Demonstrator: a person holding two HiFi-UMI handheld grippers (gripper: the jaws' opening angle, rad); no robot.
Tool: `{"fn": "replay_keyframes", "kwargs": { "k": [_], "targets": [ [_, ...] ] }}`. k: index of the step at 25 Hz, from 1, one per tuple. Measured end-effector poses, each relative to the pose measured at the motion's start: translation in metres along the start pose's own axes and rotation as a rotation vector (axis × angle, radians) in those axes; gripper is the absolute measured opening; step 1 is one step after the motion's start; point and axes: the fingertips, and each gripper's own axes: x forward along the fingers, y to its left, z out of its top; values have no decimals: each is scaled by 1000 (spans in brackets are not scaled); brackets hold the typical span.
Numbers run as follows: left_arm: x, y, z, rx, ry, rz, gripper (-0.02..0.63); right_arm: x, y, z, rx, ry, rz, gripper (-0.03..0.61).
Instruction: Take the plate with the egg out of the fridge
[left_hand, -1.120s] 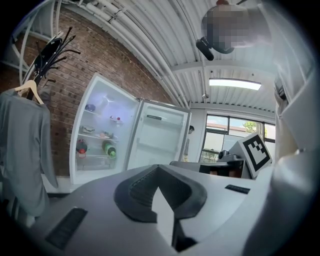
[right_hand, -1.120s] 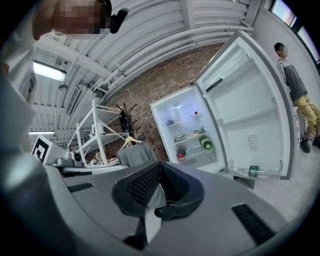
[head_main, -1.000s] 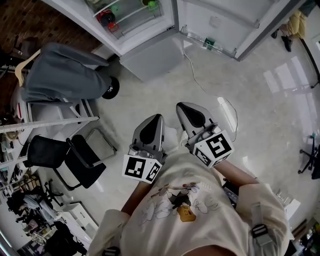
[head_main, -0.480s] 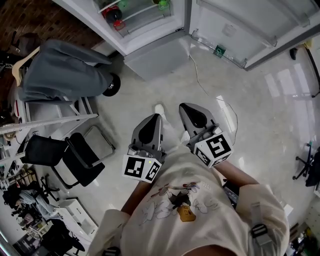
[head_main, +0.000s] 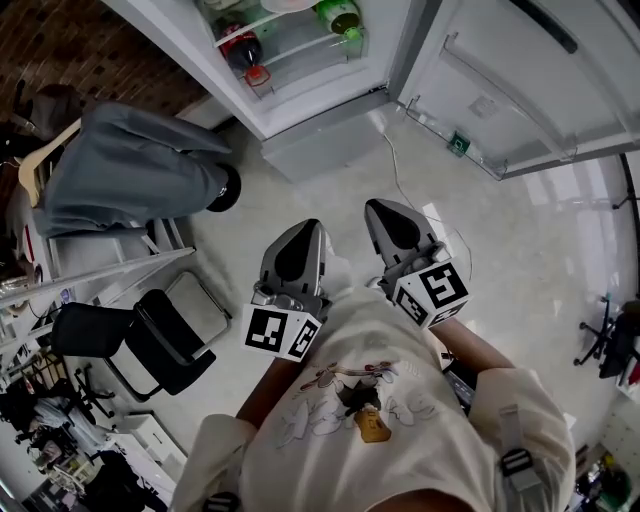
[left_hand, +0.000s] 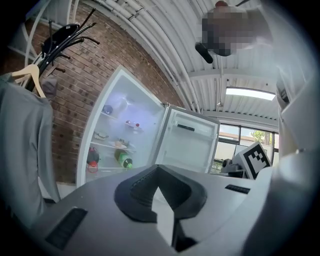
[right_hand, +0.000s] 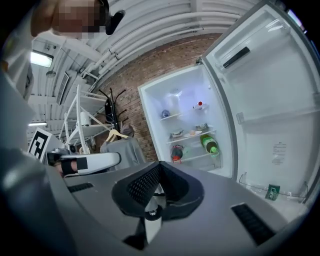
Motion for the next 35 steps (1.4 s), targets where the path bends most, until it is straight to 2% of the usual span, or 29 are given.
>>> {"fn": "replay_keyframes", "kwargs": {
  "k": [7, 14, 19, 23, 35],
  "targets": [
    [17, 76, 21, -12, -6, -10, -5, 77, -7, 16, -13, 6, -52, 6],
    [27, 120, 26, -45, 9, -46, -5, 120, -7, 27, -29, 2, -104, 6],
    [39, 128, 25, -66, 27, -75, -5, 124, -15, 26, -20, 17, -143, 6],
    [55, 130, 27, -61, 28, -88, -5, 131, -24, 32, -17, 9, -142, 6],
    [141, 128, 31, -59, 67, -83, -5, 179, -87, 68, 10, -20, -59, 6]
  ]
}}
